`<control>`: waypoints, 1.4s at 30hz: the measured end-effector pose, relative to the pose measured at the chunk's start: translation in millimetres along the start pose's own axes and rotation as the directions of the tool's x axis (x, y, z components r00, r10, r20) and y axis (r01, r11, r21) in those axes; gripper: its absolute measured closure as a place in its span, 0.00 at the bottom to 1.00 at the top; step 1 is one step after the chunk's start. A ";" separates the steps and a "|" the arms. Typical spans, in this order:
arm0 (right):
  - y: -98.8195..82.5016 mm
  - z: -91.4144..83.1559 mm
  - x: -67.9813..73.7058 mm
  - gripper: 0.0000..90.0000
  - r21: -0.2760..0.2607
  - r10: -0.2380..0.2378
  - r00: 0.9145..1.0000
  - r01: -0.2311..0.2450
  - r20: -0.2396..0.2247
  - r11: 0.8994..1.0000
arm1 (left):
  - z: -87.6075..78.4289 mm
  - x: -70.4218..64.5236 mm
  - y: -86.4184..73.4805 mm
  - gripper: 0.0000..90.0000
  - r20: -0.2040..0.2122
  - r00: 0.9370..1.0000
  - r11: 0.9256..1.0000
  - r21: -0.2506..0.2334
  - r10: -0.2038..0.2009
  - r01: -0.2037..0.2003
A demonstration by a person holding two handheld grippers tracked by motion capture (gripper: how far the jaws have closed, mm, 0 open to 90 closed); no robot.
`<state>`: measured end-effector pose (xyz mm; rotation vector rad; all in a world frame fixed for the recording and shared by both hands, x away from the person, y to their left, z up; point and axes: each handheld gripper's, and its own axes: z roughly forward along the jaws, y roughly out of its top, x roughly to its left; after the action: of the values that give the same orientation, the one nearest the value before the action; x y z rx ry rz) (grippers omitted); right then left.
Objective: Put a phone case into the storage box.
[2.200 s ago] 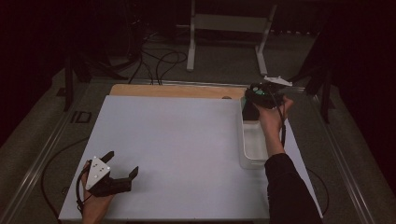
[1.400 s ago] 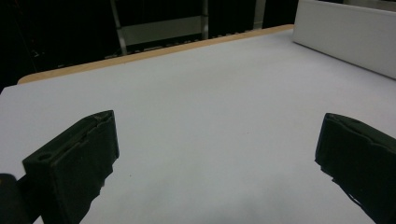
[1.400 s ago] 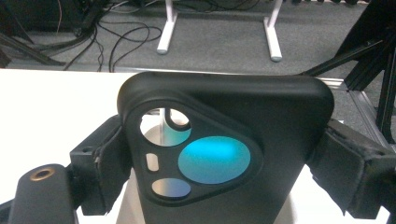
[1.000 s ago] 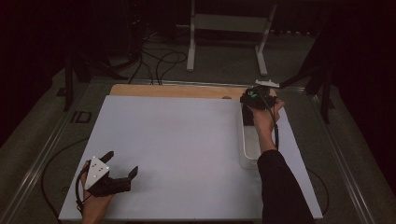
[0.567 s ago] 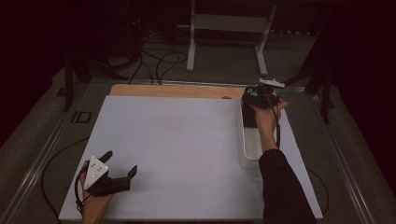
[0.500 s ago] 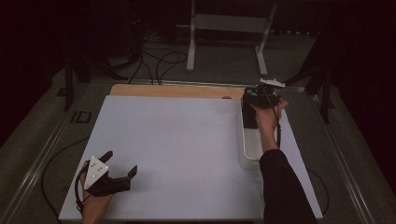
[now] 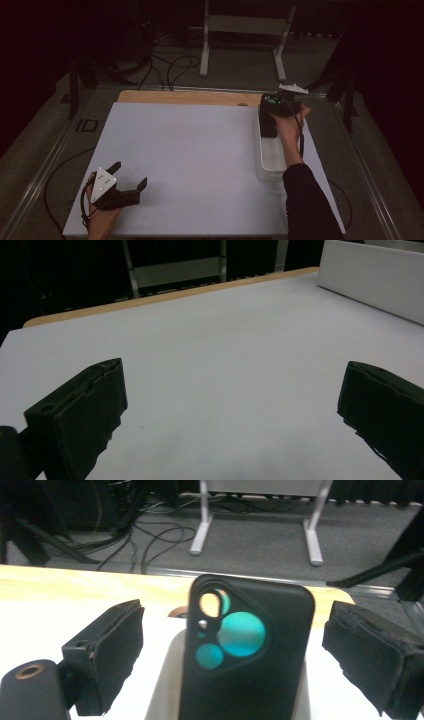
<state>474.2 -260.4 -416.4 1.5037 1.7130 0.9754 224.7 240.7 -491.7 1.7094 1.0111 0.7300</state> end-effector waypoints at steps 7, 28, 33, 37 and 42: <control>-4.1 -14.2 4.5 0.10 0.008 -0.044 0.998 0.044 -0.052 0.999 | 0.7 -0.5 -0.1 0.00 0.003 1.000 1.000 0.004 0.005 -0.005; -37.1 -88.2 36.8 0.15 -0.078 -0.166 0.959 0.152 -0.229 0.985 | 3.8 -2.1 -0.7 0.00 0.030 1.000 1.000 0.030 0.006 -0.007; -54.2 -111.5 45.8 0.15 -0.114 -0.217 0.939 0.193 -0.267 0.975 | 5.9 -2.1 -0.5 0.00 0.049 0.999 0.999 0.047 0.006 -0.009; -67.3 -124.6 47.3 0.15 -0.133 -0.224 0.930 0.193 -0.292 0.972 | 4.6 -0.3 1.5 0.00 0.058 0.998 0.999 0.048 -0.007 0.004; -83.5 -138.4 44.5 0.15 -0.147 -0.222 0.921 0.183 -0.319 0.972 | 1.9 1.1 6.3 0.00 0.063 0.998 0.999 0.039 -0.011 0.009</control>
<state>308.1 -237.4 -417.2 1.1049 1.9647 1.2469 228.7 239.7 -486.5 1.7485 0.9946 0.6497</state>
